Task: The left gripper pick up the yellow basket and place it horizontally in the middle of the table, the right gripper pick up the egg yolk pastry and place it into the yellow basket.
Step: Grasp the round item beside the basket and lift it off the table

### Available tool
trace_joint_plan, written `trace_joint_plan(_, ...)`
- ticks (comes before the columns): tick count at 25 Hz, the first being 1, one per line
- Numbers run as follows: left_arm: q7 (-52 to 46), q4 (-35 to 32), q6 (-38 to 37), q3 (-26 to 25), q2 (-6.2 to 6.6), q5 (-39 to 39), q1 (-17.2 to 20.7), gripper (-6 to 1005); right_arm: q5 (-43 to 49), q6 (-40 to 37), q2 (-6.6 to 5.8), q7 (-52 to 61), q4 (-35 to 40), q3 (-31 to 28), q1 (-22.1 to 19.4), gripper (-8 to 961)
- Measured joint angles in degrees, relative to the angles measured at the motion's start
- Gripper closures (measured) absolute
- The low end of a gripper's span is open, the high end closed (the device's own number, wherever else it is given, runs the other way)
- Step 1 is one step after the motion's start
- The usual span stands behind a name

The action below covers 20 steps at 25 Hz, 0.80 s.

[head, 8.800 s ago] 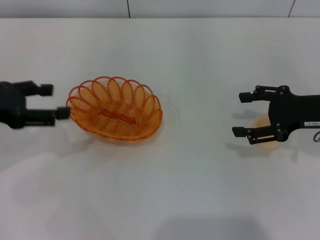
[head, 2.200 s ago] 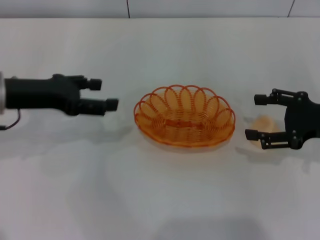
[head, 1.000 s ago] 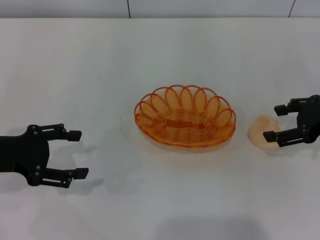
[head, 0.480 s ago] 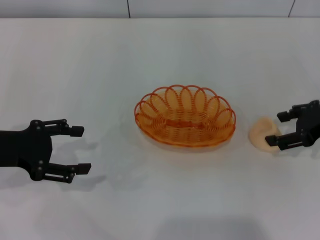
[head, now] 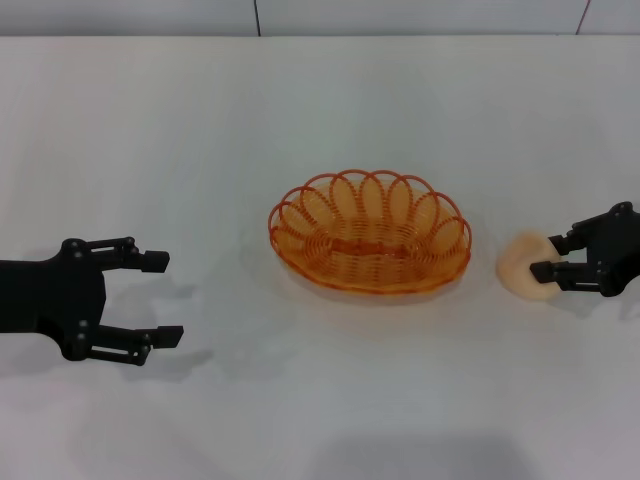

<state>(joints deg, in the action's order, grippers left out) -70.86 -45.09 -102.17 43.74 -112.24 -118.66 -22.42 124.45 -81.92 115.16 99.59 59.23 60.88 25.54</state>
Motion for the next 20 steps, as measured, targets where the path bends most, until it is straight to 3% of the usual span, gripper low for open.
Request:
trace_joint_plan(8,0.0,0.0,0.0,0.0,0.0,0.0,-0.1,112,-0.1,0.0,0.06,-0.5,0.0,0.0,0.2,593)
trace_joint_plan(11,0.1,0.0,0.0,0.0,-0.17,0.1,0.0,112,-0.1,-0.4,0.06,-0.5,0.0,0.0,0.2,782)
trace_joint_plan(16,0.2,-0.4,0.0,0.0,-0.54,0.1,0.3,112,-0.4,-3.5,-0.18,-0.3,2.2,-1.7,0.2,836)
trace_joint_plan(20,0.3,-0.4,0.0,0.0,-0.56,0.1,0.3,112,-2.3,-9.6,-0.38,-0.1,5.6,-6.5,0.8,872)
